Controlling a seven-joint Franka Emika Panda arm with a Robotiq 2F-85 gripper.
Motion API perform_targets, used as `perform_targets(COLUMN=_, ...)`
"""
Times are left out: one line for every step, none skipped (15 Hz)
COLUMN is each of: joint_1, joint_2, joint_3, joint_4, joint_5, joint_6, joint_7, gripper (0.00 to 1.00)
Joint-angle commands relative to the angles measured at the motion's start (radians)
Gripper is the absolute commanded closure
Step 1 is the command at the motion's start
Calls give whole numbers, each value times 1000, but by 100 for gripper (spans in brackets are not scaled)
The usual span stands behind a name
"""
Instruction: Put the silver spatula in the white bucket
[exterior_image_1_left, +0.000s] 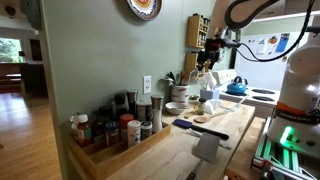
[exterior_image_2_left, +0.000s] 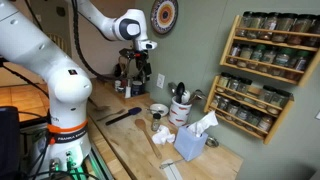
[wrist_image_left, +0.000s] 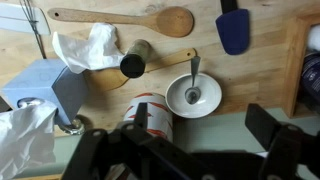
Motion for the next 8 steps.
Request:
perform_targets(joint_1=2, joint_2=0, joint_3=-3, joint_4=-8, joint_5=-2, joint_6=-5, joint_7=1, gripper=0)
perform_targets(joint_1=2, joint_2=2, joint_3=-3, joint_4=-18, joint_5=-2, joint_6=-5, joint_7=1, gripper=0)
perform_targets(joint_1=2, joint_2=5, joint_3=-3, joint_4=-23, joint_5=-2, joint_6=-5, joint_7=1, gripper=0)
perform_targets(joint_1=2, joint_2=8, joint_3=-3, joint_4=-23, joint_5=-2, joint_6=-5, joint_7=1, gripper=0)
perform_targets(joint_1=2, joint_2=9, joint_3=-3, joint_4=-23, joint_5=-2, joint_6=-5, joint_7=1, gripper=0)
perform_targets(joint_1=3, joint_2=10, joint_3=-3, joint_4=-23, joint_5=-2, joint_6=-5, joint_7=1, gripper=0)
perform_targets(joint_1=3, joint_2=10, joint_3=-3, joint_4=-23, joint_5=-2, joint_6=-5, joint_7=1, gripper=0)
perform_targets(joint_1=3, joint_2=10, joint_3=-3, joint_4=-23, joint_5=-2, joint_6=-5, joint_7=1, gripper=0)
